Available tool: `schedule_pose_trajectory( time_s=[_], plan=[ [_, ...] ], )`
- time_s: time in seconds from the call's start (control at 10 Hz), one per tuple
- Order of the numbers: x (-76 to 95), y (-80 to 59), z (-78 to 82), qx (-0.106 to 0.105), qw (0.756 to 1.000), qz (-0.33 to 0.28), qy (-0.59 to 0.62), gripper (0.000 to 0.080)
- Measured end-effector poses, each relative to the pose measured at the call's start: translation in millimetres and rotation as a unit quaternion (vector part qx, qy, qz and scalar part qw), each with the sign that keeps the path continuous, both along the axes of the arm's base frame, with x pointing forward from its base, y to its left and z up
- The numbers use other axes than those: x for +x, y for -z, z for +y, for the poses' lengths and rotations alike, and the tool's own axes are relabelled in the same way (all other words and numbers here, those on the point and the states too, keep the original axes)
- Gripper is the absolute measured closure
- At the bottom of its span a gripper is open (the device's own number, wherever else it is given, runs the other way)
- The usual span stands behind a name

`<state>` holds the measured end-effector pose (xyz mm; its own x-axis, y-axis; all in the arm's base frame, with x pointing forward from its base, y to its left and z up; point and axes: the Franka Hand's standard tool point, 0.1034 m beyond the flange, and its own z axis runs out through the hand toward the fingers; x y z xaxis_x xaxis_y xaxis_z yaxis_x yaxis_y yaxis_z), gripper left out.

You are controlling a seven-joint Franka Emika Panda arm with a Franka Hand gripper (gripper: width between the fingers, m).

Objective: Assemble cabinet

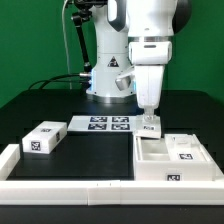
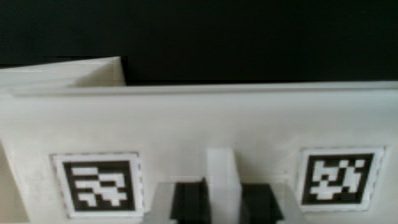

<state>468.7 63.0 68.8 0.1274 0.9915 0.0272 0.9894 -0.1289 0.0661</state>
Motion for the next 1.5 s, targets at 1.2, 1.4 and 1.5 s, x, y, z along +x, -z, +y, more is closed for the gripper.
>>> schedule_pose_trajectory(
  time_s=[1.2,1.4,1.5],
  plan=[
    [-24.3,12.1,6.1,0.002,1.000,0.018,-0.005,0.0731],
    [-23.9,12.0,6.4,0.003,1.000,0.015,-0.004,0.0731],
    [-23.4,11.6,9.4,0.009,1.000,0.001,-0.001,0.0731]
  ],
)
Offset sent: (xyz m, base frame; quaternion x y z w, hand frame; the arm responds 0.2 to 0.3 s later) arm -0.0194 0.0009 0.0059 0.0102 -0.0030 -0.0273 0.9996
